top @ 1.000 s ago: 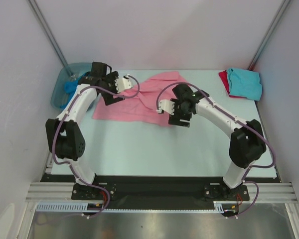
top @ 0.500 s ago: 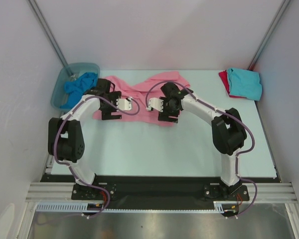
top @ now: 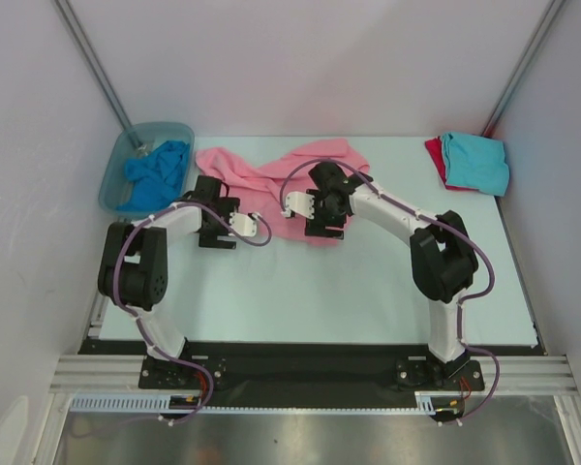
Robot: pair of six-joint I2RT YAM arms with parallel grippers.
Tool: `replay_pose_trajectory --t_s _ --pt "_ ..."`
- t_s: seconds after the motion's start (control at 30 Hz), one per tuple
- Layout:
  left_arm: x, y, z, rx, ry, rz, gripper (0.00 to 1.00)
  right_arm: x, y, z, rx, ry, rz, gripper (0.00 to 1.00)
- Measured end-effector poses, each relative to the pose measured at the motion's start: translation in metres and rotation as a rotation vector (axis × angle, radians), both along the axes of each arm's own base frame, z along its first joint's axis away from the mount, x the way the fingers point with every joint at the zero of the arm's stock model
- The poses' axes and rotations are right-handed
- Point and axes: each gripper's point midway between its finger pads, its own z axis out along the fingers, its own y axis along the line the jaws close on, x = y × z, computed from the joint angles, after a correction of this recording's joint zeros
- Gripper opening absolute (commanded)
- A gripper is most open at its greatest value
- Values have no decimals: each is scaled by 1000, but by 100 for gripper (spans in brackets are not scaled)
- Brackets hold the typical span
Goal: Fold and stack the t-shirts
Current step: Flatten the tshirt out
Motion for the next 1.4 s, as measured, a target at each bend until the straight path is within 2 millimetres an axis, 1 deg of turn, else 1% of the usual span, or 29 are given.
replay_pose_trajectory --t_s 0.17,0.3,0.33,0.37,0.47,0.67,0.73,0.87,0.93,1.03,1.2,1.33,1.37,1.4 --pt "23 6 4 36 -111 15 100 1 -1 1 -4 -3 -4 77" --pt "36 8 7 48 -165 23 100 0 -1 0 -5 -2 -5 73" --pt "38 9 7 48 -172 24 100 0 -2 0 -6 0 -4 70" --pt "39 9 7 48 -177 24 100 -1 -2 0 -9 4 -3 69" --pt "42 10 7 48 -188 27 100 -8 -4 -3 -16 34 4 70" --pt "45 10 8 47 -194 30 100 -29 -4 -10 -36 110 49 72" --pt "46 10 8 46 -195 32 100 -36 -3 -15 -44 126 63 73" --pt "48 10 8 45 -196 34 100 -51 -5 -33 -72 168 83 75" --pt "48 10 8 45 -196 34 100 -54 -5 -38 -77 174 87 75" --pt "48 11 8 45 -196 35 100 -51 -1 -45 -70 158 81 75" --pt "48 11 8 41 -196 41 100 -35 4 -54 -59 96 53 74" --pt "48 11 8 41 -196 41 99 -21 8 -57 -50 45 34 72" --pt "48 11 8 41 -196 41 97 -19 8 -57 -49 34 31 72" --pt "48 11 8 41 -196 42 94 -16 9 -57 -46 22 28 70"
